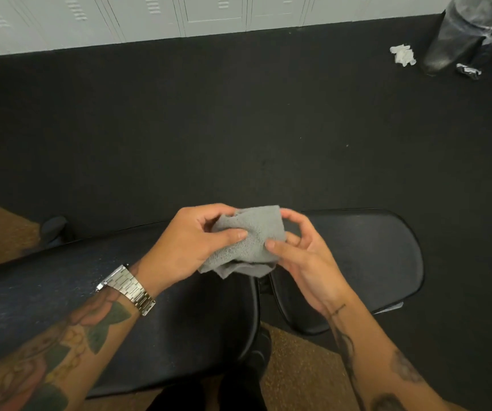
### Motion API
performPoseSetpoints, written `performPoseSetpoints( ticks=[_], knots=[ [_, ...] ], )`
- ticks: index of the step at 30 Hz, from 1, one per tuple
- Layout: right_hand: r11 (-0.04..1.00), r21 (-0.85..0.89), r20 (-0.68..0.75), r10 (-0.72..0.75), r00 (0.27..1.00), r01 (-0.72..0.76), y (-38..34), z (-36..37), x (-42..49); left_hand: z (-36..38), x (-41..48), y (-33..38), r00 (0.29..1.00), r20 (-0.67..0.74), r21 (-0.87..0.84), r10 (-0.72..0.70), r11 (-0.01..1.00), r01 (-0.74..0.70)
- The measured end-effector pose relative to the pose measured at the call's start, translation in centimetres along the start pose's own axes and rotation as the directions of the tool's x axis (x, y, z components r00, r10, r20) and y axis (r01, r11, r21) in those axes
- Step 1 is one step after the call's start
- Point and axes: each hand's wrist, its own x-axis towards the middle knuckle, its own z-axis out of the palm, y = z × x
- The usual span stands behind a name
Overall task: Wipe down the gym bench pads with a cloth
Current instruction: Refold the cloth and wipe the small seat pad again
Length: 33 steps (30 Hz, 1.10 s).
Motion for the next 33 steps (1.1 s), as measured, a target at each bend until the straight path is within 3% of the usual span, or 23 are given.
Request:
performPoseSetpoints(
  ticks=[3,5,10,14,17,21,23,27,33],
  knots=[
    [0.992,-0.052,0.008,-0.114,0.993,0.114,-1.8,0.9,0.9,-0.7,0.4,0.2,0.999,-0.019,-0.146,-0.037,0.989,0.034],
    [0.973,-0.158,0.028,-0.168,0.985,0.170,-3.0,1.1,1.2,-1.2,0.6,0.2,0.999,-0.020,-0.156,-0.047,0.987,0.043],
    [0.961,-0.190,0.045,-0.195,0.980,0.200,-4.8,1.2,1.7,-2.1,0.9,1.5,1.000,-0.007,-0.244,0.007,0.970,-0.009],
    [0.978,-0.186,0.087,-0.081,0.993,0.096,-3.8,0.8,1.9,-1.7,1.2,2.6,1.000,0.017,-0.345,-0.012,0.939,0.017],
    [0.932,-0.362,0.166,0.094,0.982,-0.028,-2.1,0.2,1.8,-1.9,1.5,3.1,0.999,0.000,-0.388,-0.034,0.921,0.032],
    [0.916,-0.401,0.153,0.091,0.984,-0.023,-1.3,-0.4,1.2,-2.7,1.4,2.9,0.998,0.046,-0.428,-0.036,0.902,0.052],
    [0.862,-0.508,0.163,0.094,0.982,0.002,-1.3,-0.4,1.1,-2.9,1.3,2.7,0.997,0.074,-0.447,-0.032,0.892,0.062],
    [0.638,-0.770,0.055,0.080,0.995,-0.009,-0.1,-0.6,1.2,-3.1,1.5,2.7,0.999,0.041,-0.514,-0.026,0.857,0.043],
    [0.609,-0.786,0.024,0.203,0.979,-0.106,2.1,-1.7,0.3,-3.0,1.9,3.3,0.998,0.056,-0.533,-0.008,0.845,0.037]
  ],
)
